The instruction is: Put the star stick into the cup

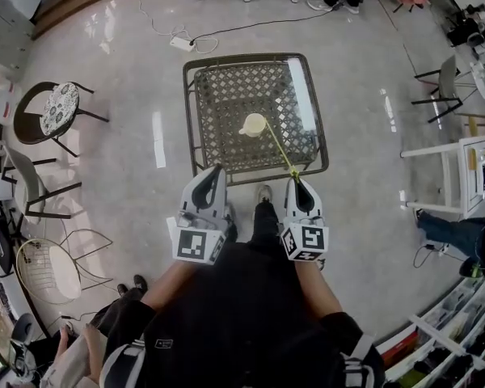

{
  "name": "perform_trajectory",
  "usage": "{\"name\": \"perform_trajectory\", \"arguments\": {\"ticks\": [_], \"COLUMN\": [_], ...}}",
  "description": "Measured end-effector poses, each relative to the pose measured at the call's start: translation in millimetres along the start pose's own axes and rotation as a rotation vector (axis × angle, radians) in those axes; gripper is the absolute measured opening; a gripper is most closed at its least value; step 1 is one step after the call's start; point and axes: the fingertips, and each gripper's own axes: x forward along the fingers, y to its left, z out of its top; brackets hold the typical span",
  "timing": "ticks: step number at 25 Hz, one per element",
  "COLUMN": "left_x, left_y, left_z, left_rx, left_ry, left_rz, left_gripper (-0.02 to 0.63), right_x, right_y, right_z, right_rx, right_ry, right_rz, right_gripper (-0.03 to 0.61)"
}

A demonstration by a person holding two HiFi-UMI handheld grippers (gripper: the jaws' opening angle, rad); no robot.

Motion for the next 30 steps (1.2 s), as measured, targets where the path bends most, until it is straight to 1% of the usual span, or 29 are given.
{"name": "perform_trajectory", "arguments": {"ticks": [6,10,16,24,30], "left_x": [20.2,28.2,50.6,67.7,81.1], "left_y": [7.1,11.8,12.0,9.3,6.4], "left_z": [-1.9,-7.1,-8.2,-12.0,-17.5], "left_rx": [0.004,-0.007,-0.004,0.001,-0.002], "left_ry": [-0.02,-0.014,-0.009,0.009,0.016], "left_rz": [0.077,0.129,0.184,0.227,0.246], "left_gripper": [0.015,0.015,0.015,0.015,0.015], "right_x": [32.3,54.6,90.9,128.0,151.7], "right_y": [-16.8,-23.5,-40.0,-50.3,-59.2], "right_z": [-16.9,-31.8,-52.0,-84.4,-109.8], "right_rx": [-0.034,-0.056,-0.091,-0.122,-0.151], "right_ry": [0.054,0.111,0.196,0.302,0.368], "right_rz": [0.065,0.109,0.159,0.21,0.231], "right_gripper": [0.02,0.02,0.02,0.02,0.02]}}
